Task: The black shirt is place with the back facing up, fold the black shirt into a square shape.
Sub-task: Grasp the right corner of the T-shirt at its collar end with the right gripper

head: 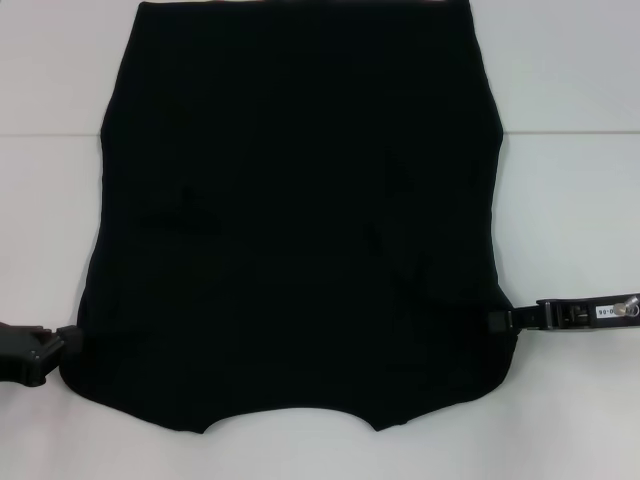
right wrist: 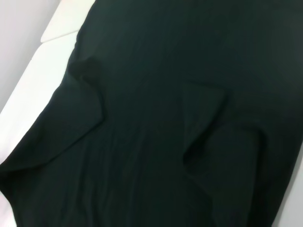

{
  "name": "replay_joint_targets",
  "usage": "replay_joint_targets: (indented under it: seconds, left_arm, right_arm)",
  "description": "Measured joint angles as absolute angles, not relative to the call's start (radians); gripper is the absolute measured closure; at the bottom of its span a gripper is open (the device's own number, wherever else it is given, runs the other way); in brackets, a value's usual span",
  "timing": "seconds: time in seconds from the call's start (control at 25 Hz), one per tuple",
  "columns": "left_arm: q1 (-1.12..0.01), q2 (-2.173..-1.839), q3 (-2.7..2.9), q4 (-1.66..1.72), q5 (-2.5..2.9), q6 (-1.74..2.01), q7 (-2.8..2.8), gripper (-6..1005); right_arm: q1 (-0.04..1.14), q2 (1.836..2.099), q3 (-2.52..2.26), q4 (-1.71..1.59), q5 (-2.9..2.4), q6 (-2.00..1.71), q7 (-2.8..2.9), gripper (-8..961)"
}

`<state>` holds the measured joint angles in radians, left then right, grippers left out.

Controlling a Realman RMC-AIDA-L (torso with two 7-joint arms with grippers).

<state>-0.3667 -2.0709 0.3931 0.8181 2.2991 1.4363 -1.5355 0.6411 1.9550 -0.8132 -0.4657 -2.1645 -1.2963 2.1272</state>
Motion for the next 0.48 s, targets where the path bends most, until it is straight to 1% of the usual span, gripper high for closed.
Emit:
replay_joint_targets:
  seconds: [0.16,0.4,0.48]
  left_arm:
    - [-0.372,-2.071,0.393,0.815,2.299,1.435,-1.535,992]
    - [-0.377,-2.071,0.393,0.815,2.3,1.454,-1.565,992]
    - [-0.377,-2.071,0.394,0.826,2.302,1.477,-1.6,991]
  right_arm:
    - [0.637,1.956,-0.813,-0.465,-2.165,-1.298,2.122,659]
    - [0.618,1.956,-0.811,-0.47,-2.162,-1.306,2.101,861]
    - [0.604,1.949,-0.803,-0.473,-2.16,-1.322,2.091,885]
